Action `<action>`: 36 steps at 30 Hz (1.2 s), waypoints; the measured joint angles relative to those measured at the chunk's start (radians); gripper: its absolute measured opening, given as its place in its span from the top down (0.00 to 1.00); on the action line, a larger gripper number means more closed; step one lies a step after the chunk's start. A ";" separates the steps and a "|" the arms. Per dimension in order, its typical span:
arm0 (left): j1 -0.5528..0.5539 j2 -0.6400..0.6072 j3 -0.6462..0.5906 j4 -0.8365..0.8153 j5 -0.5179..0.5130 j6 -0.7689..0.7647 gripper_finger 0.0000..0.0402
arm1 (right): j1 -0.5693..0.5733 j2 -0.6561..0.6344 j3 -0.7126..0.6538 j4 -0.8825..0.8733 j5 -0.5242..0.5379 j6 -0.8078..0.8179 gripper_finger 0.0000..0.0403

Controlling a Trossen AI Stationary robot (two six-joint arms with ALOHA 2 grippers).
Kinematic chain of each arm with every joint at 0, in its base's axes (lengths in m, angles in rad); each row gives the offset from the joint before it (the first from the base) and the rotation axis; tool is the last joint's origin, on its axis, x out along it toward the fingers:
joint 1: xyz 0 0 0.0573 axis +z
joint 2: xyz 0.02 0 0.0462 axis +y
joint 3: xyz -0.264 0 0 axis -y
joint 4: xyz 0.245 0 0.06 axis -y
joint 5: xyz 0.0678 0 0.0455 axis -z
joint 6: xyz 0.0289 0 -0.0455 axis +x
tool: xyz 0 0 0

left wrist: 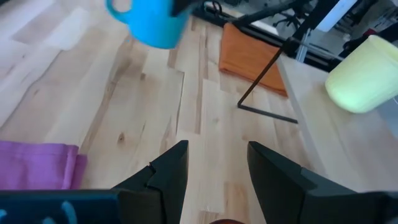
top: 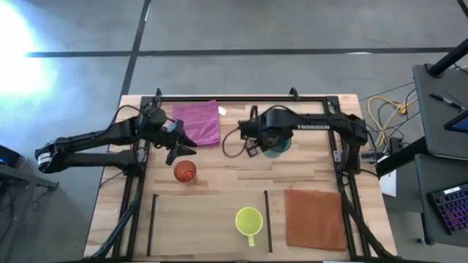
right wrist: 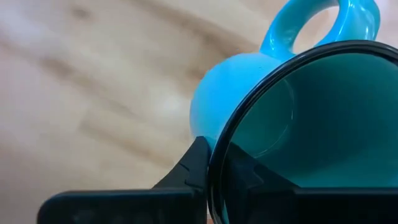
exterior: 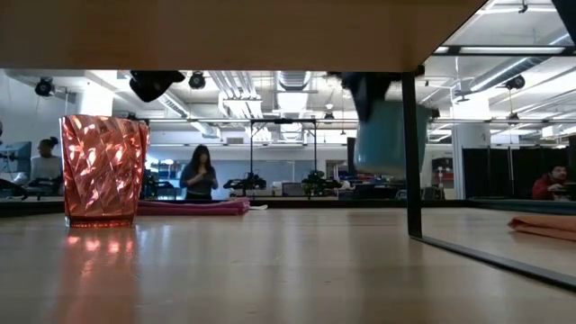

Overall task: Stack small to large cups/mugs on shelf
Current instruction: Put the blue mug on the shelf

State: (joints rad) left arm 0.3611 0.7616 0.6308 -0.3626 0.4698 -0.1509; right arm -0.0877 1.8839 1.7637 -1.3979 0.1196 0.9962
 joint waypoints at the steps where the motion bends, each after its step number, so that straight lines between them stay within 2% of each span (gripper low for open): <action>1: 0.000 -0.008 0.000 0.000 -0.003 0.000 0.63 | 0.026 0.000 0.049 -0.034 0.007 0.022 0.96; 8: 0.000 -0.023 0.000 -0.039 -0.015 -0.003 0.63 | 0.165 0.037 0.408 -0.086 0.147 0.148 0.96; 12: 0.000 -0.015 0.000 -0.065 -0.015 -0.049 0.63 | 0.212 0.119 0.597 0.005 0.164 0.103 0.97; 15: 0.000 -0.016 0.000 -0.075 -0.015 -0.078 0.63 | 0.236 0.105 0.518 0.321 0.069 0.032 0.97; 17: 0.000 -0.027 0.000 -0.078 -0.015 -0.087 0.63 | 0.256 0.120 0.505 0.430 0.025 0.012 0.97; 19: -0.001 -0.054 0.000 -0.076 -0.015 -0.099 0.63 | 0.281 0.132 0.504 0.463 -0.019 -0.020 0.97; 24: 0.000 -0.137 0.000 -0.065 -0.046 -0.103 0.63 | 0.360 0.155 0.519 0.487 -0.042 -0.105 0.97; 27: 0.000 -0.167 0.000 -0.045 -0.064 -0.120 0.63 | 0.406 0.159 0.519 0.612 -0.065 -0.150 0.97; 30: -0.001 -0.171 0.000 -0.006 -0.057 -0.186 0.63 | 0.433 0.160 0.519 0.648 -0.133 -0.165 0.97; 33: -0.001 -0.157 0.000 0.041 -0.018 -0.241 0.63 | 0.454 0.187 0.515 0.672 -0.167 -0.174 0.97; 36: -0.003 -0.131 0.000 0.109 0.070 -0.308 0.63 | 0.465 0.220 0.511 0.656 -0.195 -0.189 0.97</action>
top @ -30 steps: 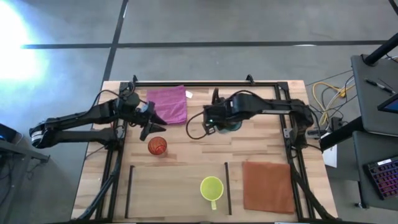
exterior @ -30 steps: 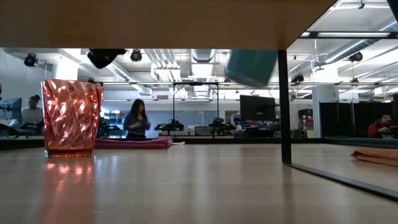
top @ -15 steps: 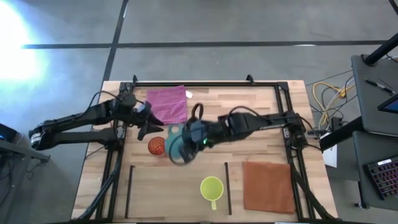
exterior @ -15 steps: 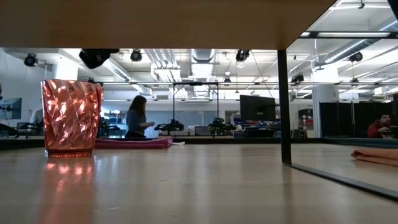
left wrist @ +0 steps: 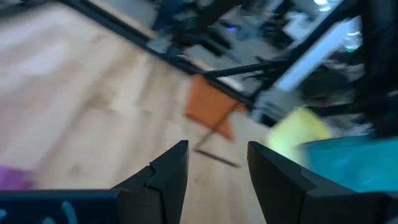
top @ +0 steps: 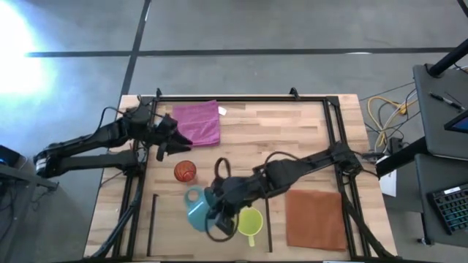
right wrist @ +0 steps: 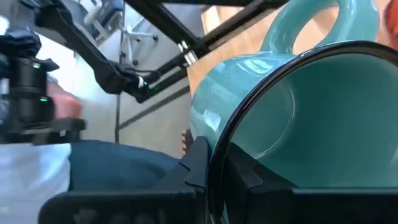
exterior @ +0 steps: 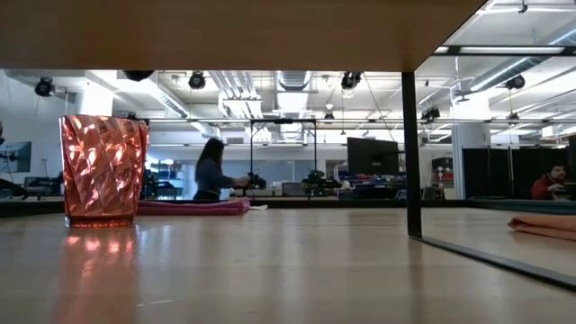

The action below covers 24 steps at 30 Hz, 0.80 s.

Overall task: Stack small to large cups/mugs on shelf
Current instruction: Put the blue mug on the shelf

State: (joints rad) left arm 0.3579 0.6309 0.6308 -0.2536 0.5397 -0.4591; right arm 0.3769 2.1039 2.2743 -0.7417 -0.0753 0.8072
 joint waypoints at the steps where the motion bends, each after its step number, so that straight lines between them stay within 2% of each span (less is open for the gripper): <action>1: -0.002 0.011 0.000 0.018 0.037 -0.024 0.63 | 0.002 0.010 0.000 0.005 -0.003 -0.009 0.97; 4: -0.019 0.047 0.001 0.077 0.115 -0.093 0.63 | 0.007 0.024 0.000 -0.018 -0.024 -0.045 0.97; 8: -0.041 0.075 0.004 0.079 0.122 -0.112 0.63 | 0.013 0.028 0.000 -0.013 -0.025 -0.120 0.97; 10: -0.047 0.084 0.009 0.081 0.125 -0.133 0.63 | 0.018 0.027 0.003 -0.013 -0.009 -0.164 0.97; 15: -0.051 0.103 0.032 0.092 0.209 -0.183 0.63 | 0.025 0.021 0.020 -0.047 0.071 -0.301 0.97; 19: -0.051 0.103 0.054 0.090 0.214 -0.190 0.63 | 0.024 0.020 0.056 -0.152 0.134 -0.386 0.97; 24: -0.051 0.089 0.074 0.092 0.214 -0.189 0.63 | 0.028 0.020 0.078 -0.248 0.140 -0.501 0.95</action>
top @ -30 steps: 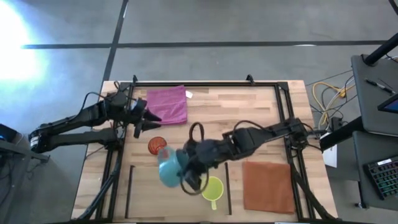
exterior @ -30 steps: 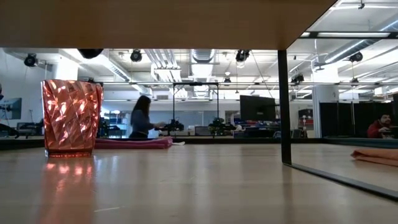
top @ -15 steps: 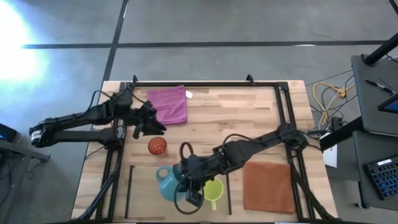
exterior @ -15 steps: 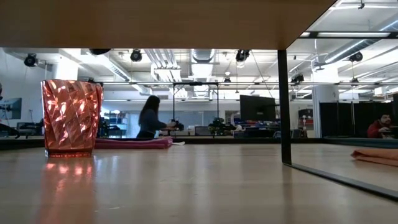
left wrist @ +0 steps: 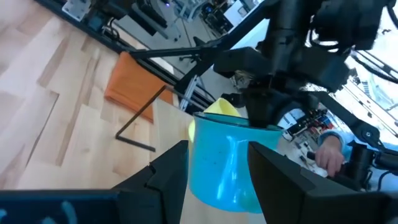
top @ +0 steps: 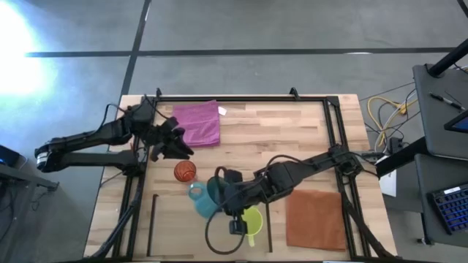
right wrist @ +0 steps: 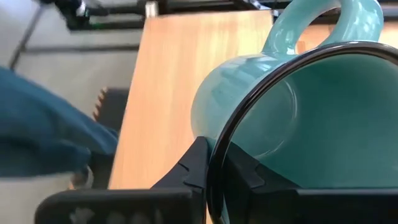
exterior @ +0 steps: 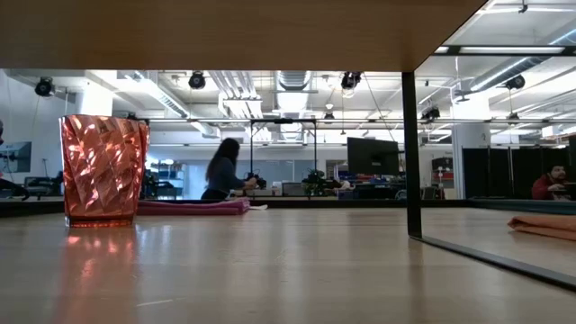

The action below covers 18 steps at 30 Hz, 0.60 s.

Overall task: Stack small to large cups/mugs on shelf
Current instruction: Put the blue mug on the shelf

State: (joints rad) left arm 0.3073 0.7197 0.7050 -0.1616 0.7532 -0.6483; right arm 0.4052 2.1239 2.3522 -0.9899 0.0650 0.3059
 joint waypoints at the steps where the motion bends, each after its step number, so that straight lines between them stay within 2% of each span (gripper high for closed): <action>1: 0.000 0.000 0.004 0.000 0.000 0.000 0.63 | 0.002 0.000 0.001 -0.006 -0.001 -0.035 0.94; 8: 0.000 0.022 0.018 -0.005 0.003 -0.002 0.63 | -0.003 0.000 0.001 -0.028 -0.024 -0.215 0.94; 14: 0.000 0.086 0.037 -0.004 0.133 -0.078 0.63 | -0.007 0.006 0.001 -0.061 -0.026 -0.377 0.93; 18: -0.002 0.134 0.053 0.014 0.197 -0.105 0.63 | -0.005 0.033 0.002 -0.088 -0.095 -0.455 0.93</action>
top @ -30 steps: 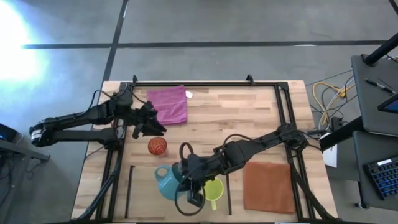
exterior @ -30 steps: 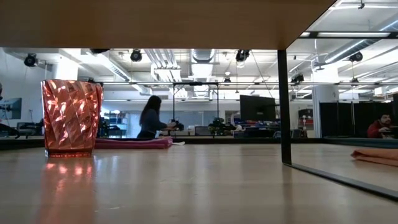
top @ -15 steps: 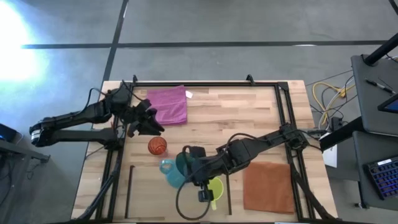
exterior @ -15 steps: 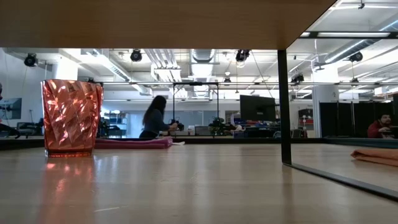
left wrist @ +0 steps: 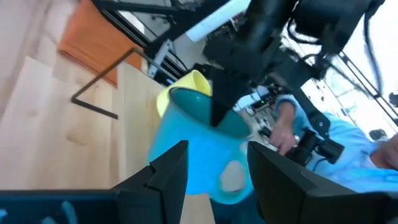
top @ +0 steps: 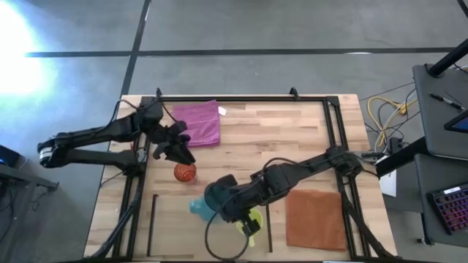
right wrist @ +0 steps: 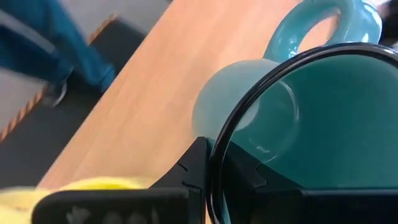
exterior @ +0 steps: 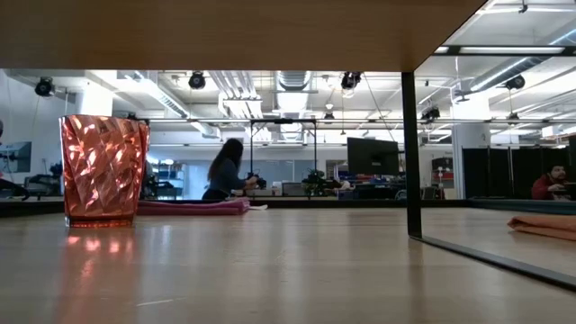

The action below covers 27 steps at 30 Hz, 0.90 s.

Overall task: Stack small to large cups/mugs on shelf
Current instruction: Put the blue mug on the shelf

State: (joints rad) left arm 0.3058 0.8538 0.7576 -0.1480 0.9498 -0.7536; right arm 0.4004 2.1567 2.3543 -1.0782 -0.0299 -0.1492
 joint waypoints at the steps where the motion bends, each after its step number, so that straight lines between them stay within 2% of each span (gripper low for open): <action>1: 0.000 0.011 0.001 0.015 0.006 0.000 0.63 | 0.003 0.006 0.000 -0.013 -0.013 -0.013 0.93; 5: 0.000 0.043 0.017 0.082 0.022 -0.002 0.63 | 0.017 0.019 0.000 -0.015 -0.030 -0.079 0.93; 15: -0.014 0.155 0.025 0.081 0.045 0.000 0.63 | 0.018 0.025 0.000 0.021 -0.022 -0.099 0.93; 22: -0.119 0.301 0.027 0.091 0.113 -0.001 0.63 | 0.016 0.026 0.000 0.027 -0.020 -0.113 0.93; 27: -0.206 0.354 0.035 0.111 0.130 -0.014 0.63 | 0.016 0.026 0.000 0.027 -0.021 -0.113 0.93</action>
State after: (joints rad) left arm 0.0994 1.2074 0.7923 -0.0371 1.0800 -0.7680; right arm 0.4160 2.1826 2.3547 -1.0512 -0.0509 -0.2623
